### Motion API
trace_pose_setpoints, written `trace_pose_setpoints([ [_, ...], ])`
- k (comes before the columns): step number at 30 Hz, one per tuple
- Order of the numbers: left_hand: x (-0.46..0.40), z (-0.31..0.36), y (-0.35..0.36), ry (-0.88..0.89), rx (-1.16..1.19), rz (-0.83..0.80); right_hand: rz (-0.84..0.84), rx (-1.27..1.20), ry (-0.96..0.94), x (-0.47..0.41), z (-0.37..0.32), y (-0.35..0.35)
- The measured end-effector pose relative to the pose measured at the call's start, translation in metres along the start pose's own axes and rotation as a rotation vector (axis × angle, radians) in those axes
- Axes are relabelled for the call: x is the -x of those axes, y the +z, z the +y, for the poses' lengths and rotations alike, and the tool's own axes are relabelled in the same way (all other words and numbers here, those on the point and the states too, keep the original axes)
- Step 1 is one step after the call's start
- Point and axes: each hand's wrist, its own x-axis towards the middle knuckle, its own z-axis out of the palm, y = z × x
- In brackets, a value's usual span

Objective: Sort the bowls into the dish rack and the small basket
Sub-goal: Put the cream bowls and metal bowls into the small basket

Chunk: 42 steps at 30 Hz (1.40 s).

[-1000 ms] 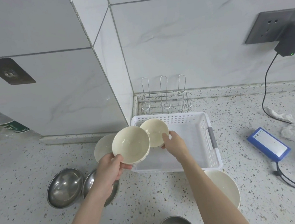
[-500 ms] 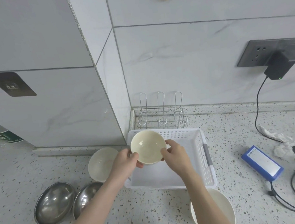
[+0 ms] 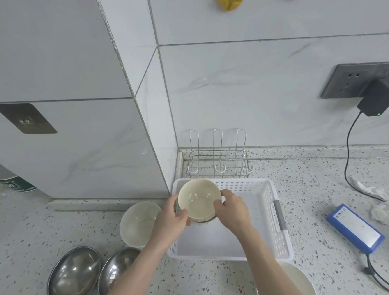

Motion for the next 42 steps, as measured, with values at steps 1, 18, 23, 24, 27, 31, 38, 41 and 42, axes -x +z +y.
trace_pose_setpoints([
  [1, -0.001, 0.000, 0.001, 0.001, -0.005, 0.003, 0.005, 0.005, 0.003, 0.000, 0.001, 0.000],
  [18, -0.008, -0.010, -0.005, 0.066, 0.051, -0.057, -0.026, -0.178, 0.034, 0.007, 0.010, 0.000],
  [23, -0.012, -0.018, -0.008, 0.061, 0.170, -0.051, -0.146, -0.518, 0.191, 0.016, 0.017, 0.000],
  [24, -0.012, -0.019, -0.008, 0.064, 0.176, -0.054, -0.170, -0.591, 0.200, 0.018, 0.018, 0.000],
  [27, -0.013, -0.021, -0.007, 0.086, 0.168, -0.059, -0.177, -0.656, 0.174, 0.021, 0.017, 0.002],
  [31, -0.014, -0.023, -0.005, 0.107, 0.126, -0.047, -0.182, -0.657, 0.156, 0.021, 0.017, 0.004],
  [38, -0.013, -0.022, -0.003, 0.117, 0.117, -0.014, -0.188, -0.668, 0.135, 0.023, 0.017, 0.008],
  [41, -0.013, -0.021, -0.003, 0.107, 0.119, -0.018, -0.196, -0.650, 0.137, 0.023, 0.014, 0.007],
  [42, -0.013, -0.021, -0.003, 0.108, 0.117, -0.018, -0.201, -0.642, 0.143, 0.024, 0.013, 0.006],
])
